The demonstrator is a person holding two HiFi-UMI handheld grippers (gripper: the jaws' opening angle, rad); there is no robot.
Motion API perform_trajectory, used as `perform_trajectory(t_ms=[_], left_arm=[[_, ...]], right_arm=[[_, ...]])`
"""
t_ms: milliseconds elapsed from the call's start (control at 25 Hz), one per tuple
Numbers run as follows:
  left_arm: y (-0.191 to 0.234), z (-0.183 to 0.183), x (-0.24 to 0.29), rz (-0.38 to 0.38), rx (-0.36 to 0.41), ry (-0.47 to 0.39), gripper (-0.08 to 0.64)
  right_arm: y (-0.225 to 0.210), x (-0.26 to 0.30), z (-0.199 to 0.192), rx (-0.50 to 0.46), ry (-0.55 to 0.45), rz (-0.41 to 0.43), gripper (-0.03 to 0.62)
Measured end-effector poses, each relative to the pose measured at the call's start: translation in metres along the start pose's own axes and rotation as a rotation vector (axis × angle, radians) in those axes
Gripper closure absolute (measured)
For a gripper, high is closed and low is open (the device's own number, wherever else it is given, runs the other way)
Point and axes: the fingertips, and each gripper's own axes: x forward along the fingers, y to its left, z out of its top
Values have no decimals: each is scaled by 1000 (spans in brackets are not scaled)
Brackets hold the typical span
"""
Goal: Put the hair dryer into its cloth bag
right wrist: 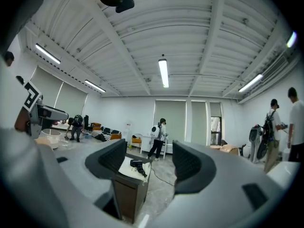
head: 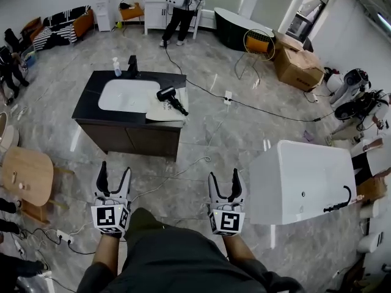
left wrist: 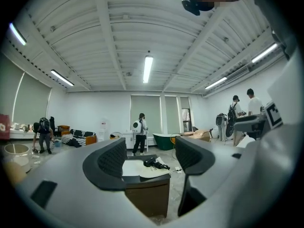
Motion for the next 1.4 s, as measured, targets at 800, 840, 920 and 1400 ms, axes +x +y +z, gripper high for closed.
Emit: perform_trajectory(t_ms=[800, 840, 920, 1400], left_arm=[[62, -33, 227, -90, -17, 42, 233], [67, -33, 239, -95, -20, 45, 235], [78, -35, 262, -106, -20, 53, 235], [138, -34, 380, -167, -31, 82, 235]], right_arm=[[-1, 212, -27, -14, 68, -15, 295], [0, 226, -25, -17, 70, -15, 295], [2, 252, -23, -11, 74, -21, 295], [8, 371, -6, -30, 83, -92, 295]])
